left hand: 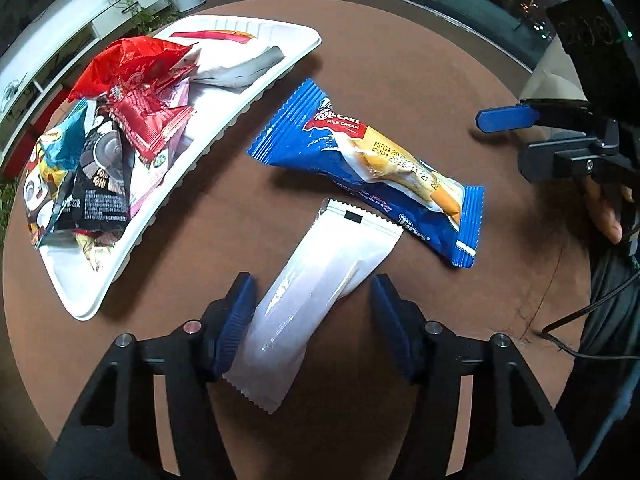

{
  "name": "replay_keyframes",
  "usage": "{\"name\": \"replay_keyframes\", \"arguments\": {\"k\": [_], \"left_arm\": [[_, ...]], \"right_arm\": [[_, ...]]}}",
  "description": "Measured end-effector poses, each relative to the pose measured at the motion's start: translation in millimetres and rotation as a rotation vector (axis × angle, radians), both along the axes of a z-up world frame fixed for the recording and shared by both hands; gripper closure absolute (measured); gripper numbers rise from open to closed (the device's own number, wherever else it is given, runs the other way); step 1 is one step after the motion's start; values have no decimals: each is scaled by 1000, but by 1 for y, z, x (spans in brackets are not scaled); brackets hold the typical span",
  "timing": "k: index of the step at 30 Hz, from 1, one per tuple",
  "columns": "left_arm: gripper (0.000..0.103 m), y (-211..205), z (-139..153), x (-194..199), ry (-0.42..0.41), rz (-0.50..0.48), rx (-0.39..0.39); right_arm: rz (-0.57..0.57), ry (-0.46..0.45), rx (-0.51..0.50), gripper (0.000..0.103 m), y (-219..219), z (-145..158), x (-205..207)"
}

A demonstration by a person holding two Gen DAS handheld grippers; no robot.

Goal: Organize snacks
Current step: 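Move the left tool to the white bar and close on it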

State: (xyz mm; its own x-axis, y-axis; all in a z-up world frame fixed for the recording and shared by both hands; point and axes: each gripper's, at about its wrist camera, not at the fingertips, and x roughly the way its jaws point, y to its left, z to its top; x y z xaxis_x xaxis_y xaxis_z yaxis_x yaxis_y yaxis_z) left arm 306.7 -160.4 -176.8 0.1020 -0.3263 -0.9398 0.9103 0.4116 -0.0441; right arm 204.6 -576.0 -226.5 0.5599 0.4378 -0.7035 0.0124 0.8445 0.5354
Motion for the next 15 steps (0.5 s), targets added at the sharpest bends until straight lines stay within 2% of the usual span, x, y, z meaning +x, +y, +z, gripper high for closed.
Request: {"name": "replay_keyframes", "arguments": {"k": [2,5,7,15], "left_arm": [[46,1,1,0,0,19,-2],[55,6,2,-9,-2,59,-13],[76,9,3,-14,2,86,-28],[78,15,3,-33,24,173,-49]], "right_arm": [[2,0,-3,11,1,1,-1],[3,-6,-11,12,2,2,-2],[1,-9,-11,12,1,2,-3],[3,-12,-29,12,4,2,-4]]}}
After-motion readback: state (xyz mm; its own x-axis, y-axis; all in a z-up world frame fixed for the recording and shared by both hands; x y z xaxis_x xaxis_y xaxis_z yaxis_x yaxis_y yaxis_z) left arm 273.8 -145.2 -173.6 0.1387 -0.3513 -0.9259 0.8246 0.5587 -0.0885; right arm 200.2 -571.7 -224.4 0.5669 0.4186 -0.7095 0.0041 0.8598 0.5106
